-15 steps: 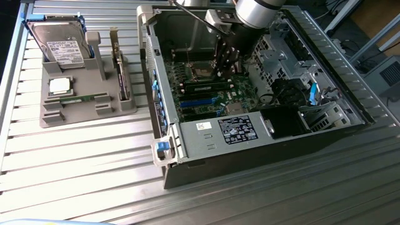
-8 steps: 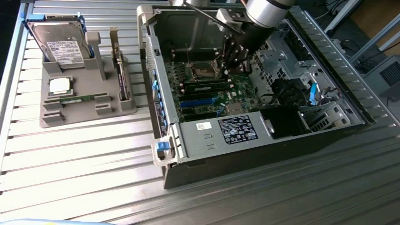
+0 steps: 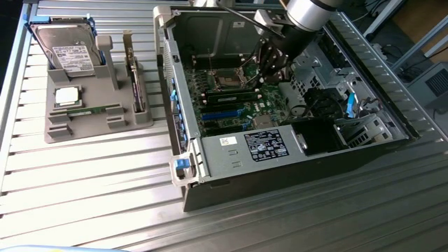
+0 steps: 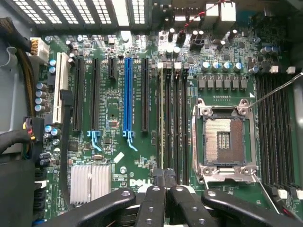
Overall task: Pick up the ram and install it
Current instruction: 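Insert the ram into the slot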
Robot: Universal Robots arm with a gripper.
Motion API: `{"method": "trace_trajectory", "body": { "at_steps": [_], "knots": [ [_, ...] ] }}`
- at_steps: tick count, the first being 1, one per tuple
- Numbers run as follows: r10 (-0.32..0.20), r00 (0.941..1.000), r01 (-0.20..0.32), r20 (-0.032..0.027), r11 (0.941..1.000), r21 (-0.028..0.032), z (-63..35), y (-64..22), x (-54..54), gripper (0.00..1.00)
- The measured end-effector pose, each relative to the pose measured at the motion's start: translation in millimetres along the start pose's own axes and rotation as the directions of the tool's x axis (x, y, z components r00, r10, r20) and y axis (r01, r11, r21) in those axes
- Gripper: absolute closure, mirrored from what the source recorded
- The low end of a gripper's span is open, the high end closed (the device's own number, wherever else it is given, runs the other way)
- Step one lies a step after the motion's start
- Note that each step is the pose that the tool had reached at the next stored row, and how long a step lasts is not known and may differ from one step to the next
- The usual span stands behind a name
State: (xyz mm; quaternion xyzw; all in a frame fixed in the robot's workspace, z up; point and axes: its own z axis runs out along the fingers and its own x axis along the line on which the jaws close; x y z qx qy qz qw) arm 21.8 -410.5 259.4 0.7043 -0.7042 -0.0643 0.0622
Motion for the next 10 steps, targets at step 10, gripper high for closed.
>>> {"method": "trace_trajectory", "body": {
  "at_steps": [10],
  "knots": [
    [0.001,1.0,-0.001,0.0001,1.0,-0.0039,-19.5,-49.9,-0.1,0.89]
  ]
}}
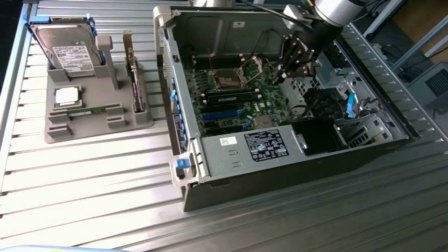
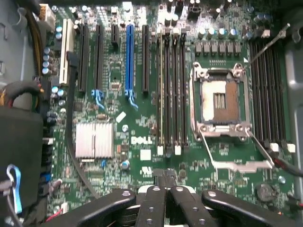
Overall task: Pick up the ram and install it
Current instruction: 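Insert the ram into the slot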
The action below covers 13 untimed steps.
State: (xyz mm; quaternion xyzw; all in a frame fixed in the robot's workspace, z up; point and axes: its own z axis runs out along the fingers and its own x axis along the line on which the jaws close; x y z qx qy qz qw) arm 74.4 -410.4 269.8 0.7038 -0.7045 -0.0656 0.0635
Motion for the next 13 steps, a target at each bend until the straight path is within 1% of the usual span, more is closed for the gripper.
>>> {"method": "trace_trajectory", "body": {
  "at_steps": [3,4,5,6,7,8,11,12,13],
  "knots": [
    [0.0,1.0,0.0,0.0002,1.0,0.0,-0.4,-0.6,0.0,0.89],
    [0.0,1.0,0.0,-0.0005,0.9997,0.023,-0.5,-0.6,0.0,0.89],
    [0.0,1.0,0.0,-0.0002,0.9986,0.0536,-0.3,-0.2,0.0,0.89],
    [-0.001,1.0,0.001,-0.0002,0.9945,0.1044,0.0,0.3,0.0,0.89],
    [-0.001,1.0,0.001,-0.0002,0.9919,0.1273,0.3,0.3,0.0,0.89],
    [-0.001,1.0,0.001,-0.0001,0.9916,0.129,0.3,0.3,0.0,0.89],
    [-0.001,1.0,0.001,0.0001,0.9916,0.129,0.3,0.3,0.0,0.89],
    [0.0,1.0,0.0,0.0001,0.9916,0.1294,0.7,2.9,-0.1,0.89],
    [-0.001,1.0,0.001,-0.0002,0.9911,0.133,1.0,8.6,0.1,0.89]
  ]
}}
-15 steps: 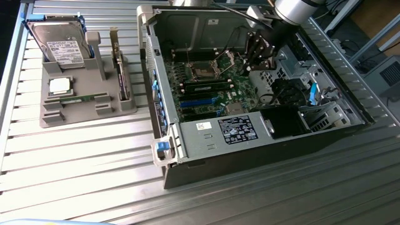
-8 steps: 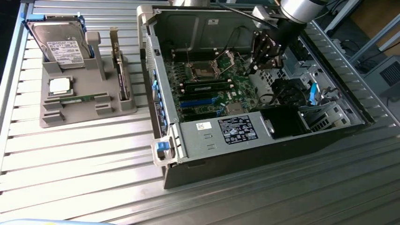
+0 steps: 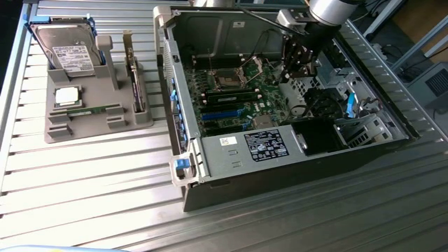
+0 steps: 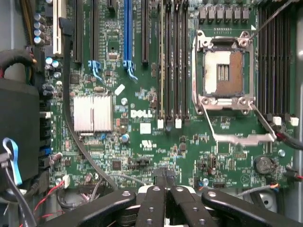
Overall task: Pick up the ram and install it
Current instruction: 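Insert the ram into the slot, then press down the ram until it locks into place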
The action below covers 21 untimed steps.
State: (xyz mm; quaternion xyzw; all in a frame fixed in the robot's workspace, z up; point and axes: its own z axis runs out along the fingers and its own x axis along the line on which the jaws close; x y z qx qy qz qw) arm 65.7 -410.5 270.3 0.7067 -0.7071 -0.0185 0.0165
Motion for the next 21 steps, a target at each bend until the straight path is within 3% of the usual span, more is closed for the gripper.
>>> {"method": "trace_trajectory", "body": {
  "at_steps": [5,10,16,18,20,21],
  "knots": [
    [0.0,1.0,0.0,-0.0018,1.0,0.002,-15.0,1.8,-1.6,0.89],
    [0.0,1.0,0.0,-0.0016,0.9999,0.0162,-18.1,22.0,-5.0,0.89],
    [0.0,1.0,0.0,-0.0016,0.9999,0.0164,-18.1,22.7,-5.0,0.89],
    [0.0,1.0,0.0,-0.0018,0.9999,0.0172,-12.9,45.9,-5.0,0.89],
    [0.0,1.0,0.0,-0.0019,0.9999,0.0171,-4.6,55.4,-4.9,0.89],
    [0.001,1.0,-0.001,-0.0019,0.9999,0.0171,-1.6,55.8,-4.9,0.89]
  ]
}}
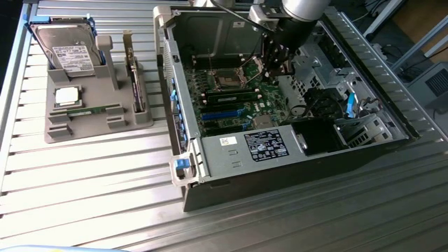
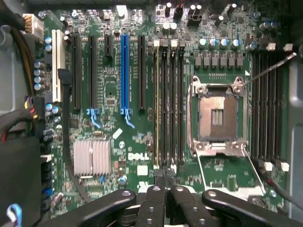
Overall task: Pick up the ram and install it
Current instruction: 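Press down the ram until it locks into place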
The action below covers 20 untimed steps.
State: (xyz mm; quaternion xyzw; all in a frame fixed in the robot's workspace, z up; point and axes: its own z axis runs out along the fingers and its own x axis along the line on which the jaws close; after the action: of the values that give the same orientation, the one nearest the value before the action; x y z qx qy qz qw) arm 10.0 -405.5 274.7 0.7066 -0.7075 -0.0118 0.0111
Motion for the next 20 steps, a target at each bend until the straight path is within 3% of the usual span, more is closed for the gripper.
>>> {"method": "trace_trajectory", "body": {
  "at_steps": [11,13,14,18,20],
  "knots": [
    [0.0,1.0,0.0,-0.0006,1.0,-0.0003,43.5,1.0,0.6,0.89],
    [0.0,1.0,0.0,0.0007,1.0,0.0019,42.8,1.1,0.4,0.89],
    [0.0,1.0,0.0,0.0011,1.0,0.004,37.9,1.4,0.3,0.89],
    [0.0,1.0,0.0,-0.0005,1.0,0.0046,28.6,2.3,0.1,0.89],
    [0.0,1.0,0.0,0.0006,1.0,0.0083,29.0,14.9,0.1,0.89]
  ]
}}
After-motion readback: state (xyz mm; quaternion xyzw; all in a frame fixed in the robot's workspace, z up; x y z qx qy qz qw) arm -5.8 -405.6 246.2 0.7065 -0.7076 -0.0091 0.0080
